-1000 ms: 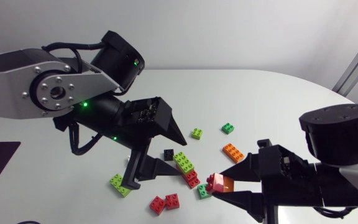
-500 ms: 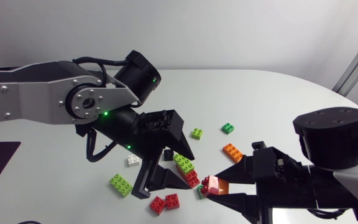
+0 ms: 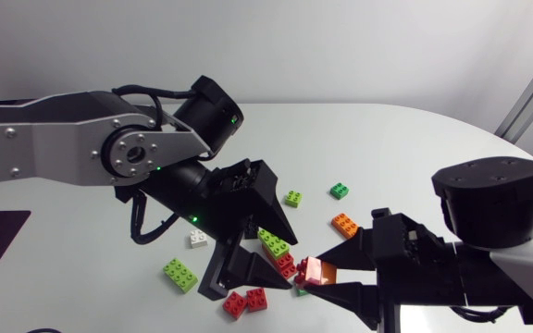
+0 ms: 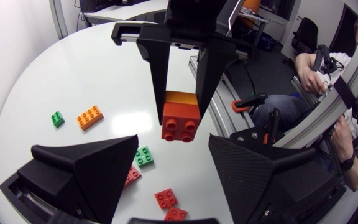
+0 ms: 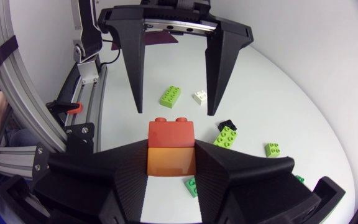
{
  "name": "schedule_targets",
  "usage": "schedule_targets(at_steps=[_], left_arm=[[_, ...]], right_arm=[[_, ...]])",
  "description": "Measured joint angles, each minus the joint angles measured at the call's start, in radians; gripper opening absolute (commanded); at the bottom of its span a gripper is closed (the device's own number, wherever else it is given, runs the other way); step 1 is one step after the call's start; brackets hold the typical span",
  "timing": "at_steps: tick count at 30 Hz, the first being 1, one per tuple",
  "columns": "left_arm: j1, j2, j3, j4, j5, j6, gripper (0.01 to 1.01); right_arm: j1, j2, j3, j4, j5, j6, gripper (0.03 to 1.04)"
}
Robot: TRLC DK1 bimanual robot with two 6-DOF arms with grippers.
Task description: Separate the duplo bricks
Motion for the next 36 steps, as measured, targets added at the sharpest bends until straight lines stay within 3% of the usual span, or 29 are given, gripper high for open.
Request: schedule_targets(at_steps=[17, 26, 36], left_arm=[[-0.048, 0.000, 0.024, 0.000, 0.010, -0.024, 0.782], [-0.067, 0.008, 0.026, 0.051, 0.008, -0.046, 0.707], [-0.069, 0.027, 0.026, 0.093, -0.014, -0.052, 0.690]], right_arm=[[0.000, 0.000, 0.000, 0.000, 0.000, 0.000, 0.29], [0.000, -0.002, 0.000, 0.000, 0.000, 0.000, 0.29], [0.000, -0.014, 0.000, 0.000, -0.001, 0.000, 0.29]])
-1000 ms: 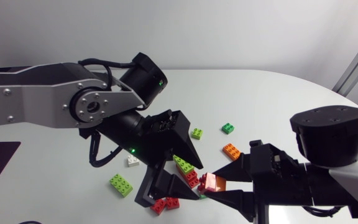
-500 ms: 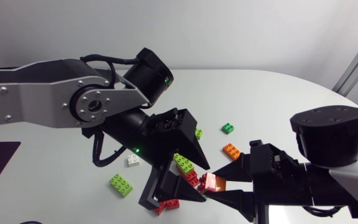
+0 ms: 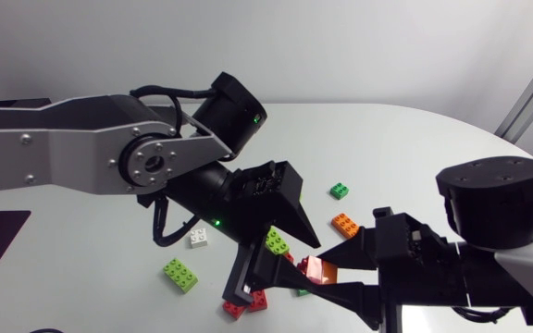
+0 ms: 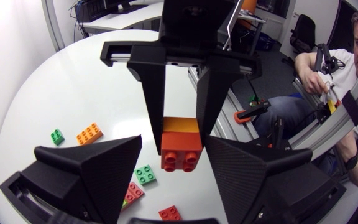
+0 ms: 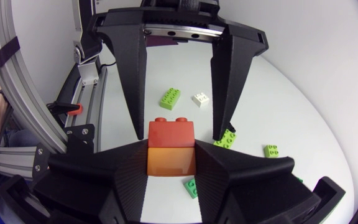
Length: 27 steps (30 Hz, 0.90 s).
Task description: Separate the duplo bricks
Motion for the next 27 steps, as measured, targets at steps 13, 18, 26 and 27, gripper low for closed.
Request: schedule_targets(at_steps=[13, 18, 26, 27], left_arm=[[0.000, 0.000, -0.006, 0.008, -0.014, 0.000, 0.631], [0.000, 0.000, -0.010, 0.008, -0.014, 0.000, 0.590], [-0.002, 0.000, -0.015, 0.008, -0.011, 0.000, 0.302], [-0.004, 0.000, -0.015, 0.008, -0.011, 0.000, 0.302]], right_arm=[[0.000, -0.013, -0.006, 0.000, -0.002, 0.000, 0.29], [-0.001, -0.018, -0.006, 0.000, -0.002, 0.000, 0.29], [-0.001, -0.023, -0.011, 0.000, 0.006, 0.001, 0.29], [-0.001, -0.023, -0.011, -0.001, 0.014, 0.011, 0.29]])
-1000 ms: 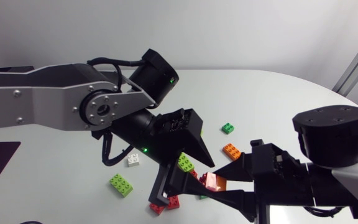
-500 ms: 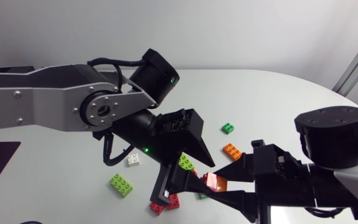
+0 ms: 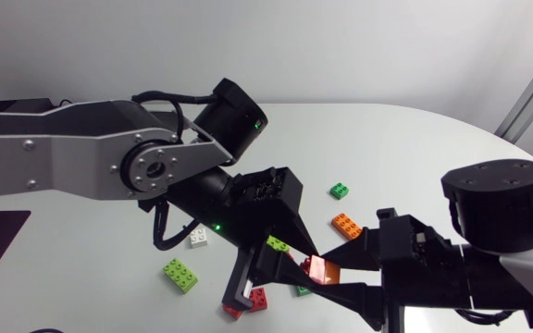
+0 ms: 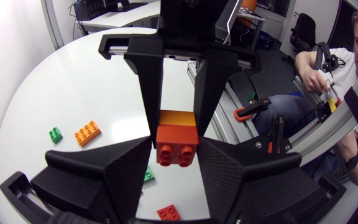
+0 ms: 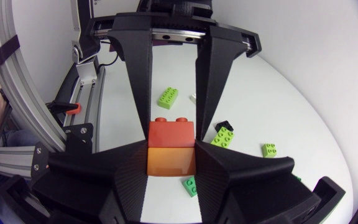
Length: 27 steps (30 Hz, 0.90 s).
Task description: Separate the duplo bricks
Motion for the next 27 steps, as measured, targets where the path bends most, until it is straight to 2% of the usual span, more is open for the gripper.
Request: schedule_targets(at_steps=[3, 10, 12, 16, 22, 27], left_arm=[[-0.002, 0.000, -0.001, -0.002, 0.000, 0.000, 0.302], [-0.002, 0.000, -0.001, 0.001, 0.000, 0.000, 0.302], [-0.002, 0.000, -0.001, 0.004, -0.003, 0.000, 0.302], [0.007, -0.001, -0.001, 0.004, -0.007, 0.000, 0.302], [0.013, -0.013, -0.003, 0.005, -0.008, 0.000, 0.302], [0.013, -0.018, -0.006, 0.005, -0.008, 0.000, 0.302]], right_arm=[[-0.001, 0.000, -0.002, 0.000, -0.001, 0.004, 0.34], [0.000, -0.006, -0.003, -0.017, -0.009, 0.004, 0.91], [0.000, -0.013, -0.003, -0.027, -0.014, 0.004, 0.99], [-0.009, -0.031, -0.003, -0.060, -0.026, 0.004, 0.99], [-0.078, -0.049, -0.003, -0.101, -0.056, -0.007, 0.99], [-0.098, -0.050, -0.003, -0.103, -0.064, -0.015, 0.93]])
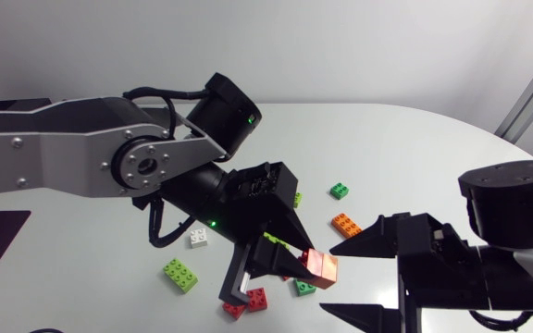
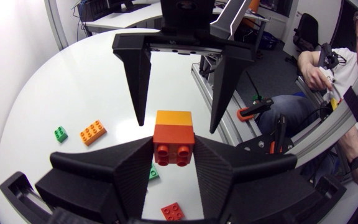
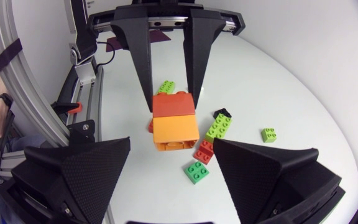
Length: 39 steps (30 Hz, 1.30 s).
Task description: Separate the duplo bricks
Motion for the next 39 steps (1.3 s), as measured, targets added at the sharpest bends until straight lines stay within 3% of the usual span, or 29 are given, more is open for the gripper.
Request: schedule_targets(at_steps=[8, 20, 39], left_arm=[[-0.001, -0.007, -0.002, 0.000, 0.000, 0.000, 0.302], [-0.014, -0.013, -0.008, 0.003, -0.004, -0.019, 0.302], [-0.013, -0.013, 0.006, -0.034, 0.001, -0.006, 0.302]], right_arm=[[0.000, 0.005, 0.000, 0.004, -0.002, 0.000, 0.74], [0.000, 0.019, 0.000, 0.036, -0.010, 0.000, 0.33], [0.007, -0.015, 0.000, -0.002, -0.016, -0.034, 0.29]])
